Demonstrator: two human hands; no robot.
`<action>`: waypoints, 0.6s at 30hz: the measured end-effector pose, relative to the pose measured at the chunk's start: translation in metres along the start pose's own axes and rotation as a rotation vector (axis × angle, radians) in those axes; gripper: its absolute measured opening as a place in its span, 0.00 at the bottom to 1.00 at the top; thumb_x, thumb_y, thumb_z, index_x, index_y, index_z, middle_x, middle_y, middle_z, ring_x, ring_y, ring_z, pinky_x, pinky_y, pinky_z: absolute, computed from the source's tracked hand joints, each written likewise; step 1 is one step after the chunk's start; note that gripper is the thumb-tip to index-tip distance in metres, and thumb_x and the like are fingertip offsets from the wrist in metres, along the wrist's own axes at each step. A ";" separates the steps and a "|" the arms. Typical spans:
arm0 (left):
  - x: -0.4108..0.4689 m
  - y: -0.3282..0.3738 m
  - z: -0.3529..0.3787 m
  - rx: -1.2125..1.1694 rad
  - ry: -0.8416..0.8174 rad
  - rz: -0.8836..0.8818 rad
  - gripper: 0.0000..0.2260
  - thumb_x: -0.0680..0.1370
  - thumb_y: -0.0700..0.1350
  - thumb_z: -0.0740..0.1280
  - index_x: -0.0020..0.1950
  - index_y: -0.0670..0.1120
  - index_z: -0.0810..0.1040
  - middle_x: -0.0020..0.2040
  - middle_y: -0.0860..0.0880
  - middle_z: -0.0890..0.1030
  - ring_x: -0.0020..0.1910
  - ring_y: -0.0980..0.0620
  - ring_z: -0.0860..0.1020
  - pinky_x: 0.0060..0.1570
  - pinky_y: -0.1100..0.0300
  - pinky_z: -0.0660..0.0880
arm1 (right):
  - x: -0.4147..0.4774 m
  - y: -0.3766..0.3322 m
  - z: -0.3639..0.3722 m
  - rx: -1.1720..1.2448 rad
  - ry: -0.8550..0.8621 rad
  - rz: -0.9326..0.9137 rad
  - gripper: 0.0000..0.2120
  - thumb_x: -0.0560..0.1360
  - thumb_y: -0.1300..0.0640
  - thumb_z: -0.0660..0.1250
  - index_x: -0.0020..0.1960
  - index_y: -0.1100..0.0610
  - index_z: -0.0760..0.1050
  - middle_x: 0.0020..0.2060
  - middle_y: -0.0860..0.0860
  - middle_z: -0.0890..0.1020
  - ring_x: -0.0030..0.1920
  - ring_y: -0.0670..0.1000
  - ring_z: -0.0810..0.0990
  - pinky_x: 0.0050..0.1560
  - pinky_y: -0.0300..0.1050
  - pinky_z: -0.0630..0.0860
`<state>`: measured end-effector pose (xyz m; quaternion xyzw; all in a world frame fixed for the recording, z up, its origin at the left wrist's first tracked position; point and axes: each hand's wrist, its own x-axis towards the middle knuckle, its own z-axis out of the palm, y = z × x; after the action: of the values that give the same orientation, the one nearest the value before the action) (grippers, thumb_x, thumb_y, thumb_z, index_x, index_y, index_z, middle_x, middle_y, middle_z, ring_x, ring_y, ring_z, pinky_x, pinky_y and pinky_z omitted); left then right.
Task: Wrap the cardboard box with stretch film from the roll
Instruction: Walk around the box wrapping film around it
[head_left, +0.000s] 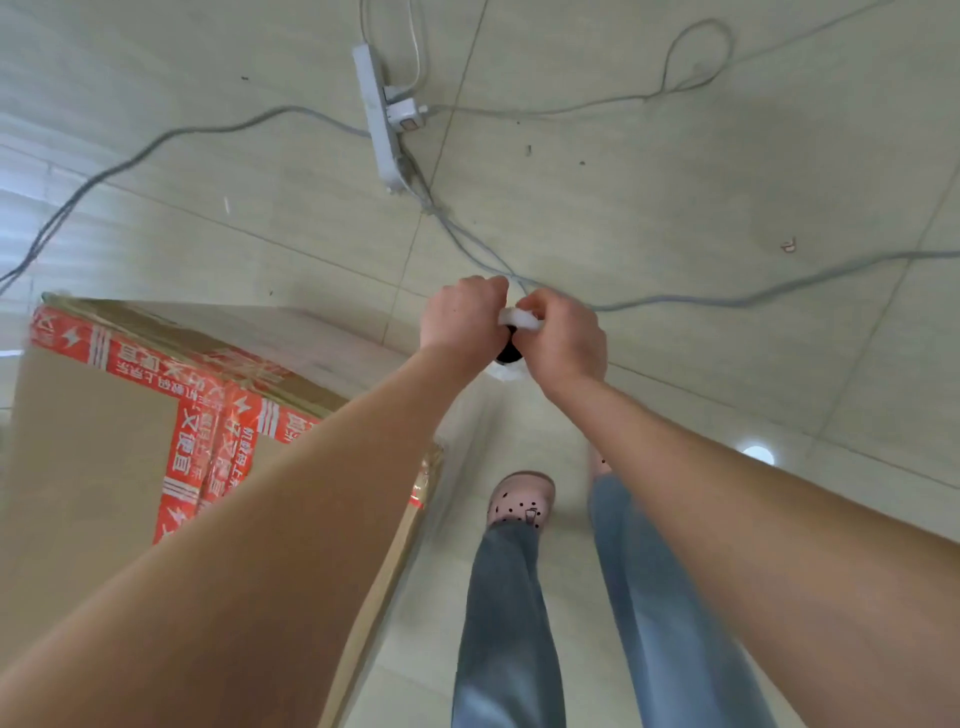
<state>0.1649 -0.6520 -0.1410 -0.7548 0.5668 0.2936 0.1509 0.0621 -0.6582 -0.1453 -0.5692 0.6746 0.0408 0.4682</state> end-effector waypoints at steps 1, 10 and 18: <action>0.001 -0.006 -0.003 -0.032 0.010 -0.037 0.07 0.74 0.41 0.62 0.51 0.43 0.74 0.48 0.44 0.77 0.47 0.41 0.77 0.37 0.55 0.68 | 0.003 -0.005 0.003 0.016 0.004 -0.011 0.10 0.73 0.57 0.63 0.54 0.51 0.76 0.51 0.48 0.81 0.51 0.53 0.79 0.43 0.42 0.68; 0.007 -0.054 -0.008 -0.443 0.164 -0.513 0.07 0.71 0.45 0.67 0.44 0.45 0.71 0.41 0.45 0.77 0.41 0.44 0.75 0.37 0.58 0.67 | 0.028 -0.051 0.025 0.169 -0.192 0.034 0.18 0.74 0.57 0.65 0.63 0.48 0.73 0.60 0.49 0.78 0.58 0.54 0.77 0.48 0.39 0.68; 0.003 -0.076 -0.004 -0.665 0.089 -0.691 0.14 0.72 0.49 0.70 0.53 0.45 0.73 0.52 0.44 0.80 0.53 0.44 0.77 0.45 0.57 0.72 | 0.033 -0.078 0.032 0.018 -0.245 -0.047 0.17 0.74 0.63 0.63 0.60 0.53 0.78 0.58 0.53 0.80 0.59 0.56 0.78 0.55 0.44 0.73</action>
<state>0.2381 -0.6324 -0.1476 -0.9182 0.1640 0.3590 -0.0341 0.1467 -0.6906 -0.1483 -0.5711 0.5992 0.0931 0.5533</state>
